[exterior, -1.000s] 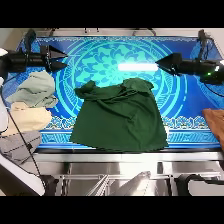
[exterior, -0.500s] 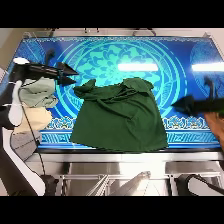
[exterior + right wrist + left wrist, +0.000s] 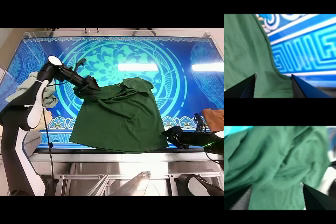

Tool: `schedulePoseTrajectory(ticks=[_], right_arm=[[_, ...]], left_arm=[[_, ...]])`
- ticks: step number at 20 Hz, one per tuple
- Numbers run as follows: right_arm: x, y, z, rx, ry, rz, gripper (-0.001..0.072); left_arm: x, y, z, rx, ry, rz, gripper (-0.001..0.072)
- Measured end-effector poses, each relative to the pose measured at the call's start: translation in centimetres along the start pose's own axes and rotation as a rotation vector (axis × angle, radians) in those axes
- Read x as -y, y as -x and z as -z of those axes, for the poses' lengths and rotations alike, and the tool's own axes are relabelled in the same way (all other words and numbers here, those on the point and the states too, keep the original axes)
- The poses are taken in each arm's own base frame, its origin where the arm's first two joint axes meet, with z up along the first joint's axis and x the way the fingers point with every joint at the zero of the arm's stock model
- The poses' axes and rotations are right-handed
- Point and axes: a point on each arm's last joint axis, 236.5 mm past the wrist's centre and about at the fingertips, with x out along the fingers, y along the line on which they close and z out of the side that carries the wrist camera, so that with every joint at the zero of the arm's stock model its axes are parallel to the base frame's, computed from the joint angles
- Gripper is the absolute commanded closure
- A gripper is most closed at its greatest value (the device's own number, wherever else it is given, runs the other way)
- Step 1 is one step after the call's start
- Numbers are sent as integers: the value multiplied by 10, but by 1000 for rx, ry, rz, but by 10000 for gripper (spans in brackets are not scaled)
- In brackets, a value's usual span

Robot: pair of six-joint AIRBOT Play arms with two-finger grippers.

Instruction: Fold the shirts.

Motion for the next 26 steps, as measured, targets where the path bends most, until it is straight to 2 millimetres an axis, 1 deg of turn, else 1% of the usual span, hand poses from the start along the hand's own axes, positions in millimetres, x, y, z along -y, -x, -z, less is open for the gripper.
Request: schedulePoseTrajectory(ticks=[1, 2, 3, 4, 5, 6, 7, 8, 9, 10, 13, 15, 16, 18, 20, 22, 23, 24, 25, 26], right_arm=[[2, -3, 2, -6, -10, -3, 253], [4, -6, 3, -11, -15, -7, 439], [7, -9, 4, -17, -12, -6, 501], [6, -13, 4, -21, -12, -19, 581], [5, -16, 3, -20, -8, -37, 670], [1, -19, 1, -13, -6, -62, 693], [-3, -21, -5, 6, 0, -87, 693], [-8, -21, -11, 23, 10, -113, 694], [-12, -20, -21, 50, 28, -121, 694], [-15, -16, -36, 88, 55, -120, 695], [-42, 9, -92, 188, 145, -127, 695], [-62, 31, -141, 258, 198, -112, 695], [-72, 39, -163, 274, 223, -111, 695], [-94, 46, -203, 279, 272, -121, 694], [-115, 41, -235, 271, 323, -134, 694], [-135, 33, -258, 265, 368, -150, 692], [-144, 29, -266, 262, 394, -157, 656], [-153, 26, -271, 258, 419, -165, 492], [-160, 25, -273, 250, 452, -173, 425], [-165, 25, -273, 240, 478, -181, 425]], left_arm=[[-5, -7, 3, -21, 1, -28, 48], [-10, -14, 6, -40, 3, -51, 129], [-13, -20, 9, -59, 3, -70, 271], [-16, -26, 11, -72, 3, -84, 368], [-19, -30, 12, -76, 0, -97, 510], [-21, -33, 10, -73, -3, -108, 690], [-21, -35, 8, -66, -9, -113, 674], [-21, -34, 4, -56, -17, -121, 675], [-19, -31, -1, -39, -29, -125, 674], [-19, -25, -7, -17, -38, -132, 674], [-22, 3, -10, 31, -7, -127, 674], [-22, 24, -2, 52, 49, -79, 674], [-19, 33, 5, 56, 79, -45, 674], [-11, 48, 30, 32, 138, 22, 674], [1, 55, 63, -13, 200, 78, 675], [13, 59, 94, -46, 247, 118, 674], [16, 60, 108, -55, 271, 129, 674], [18, 61, 120, -59, 294, 137, 673], [19, 62, 129, -53, 320, 148, 674], [17, 63, 136, -41, 345, 151, 674]])
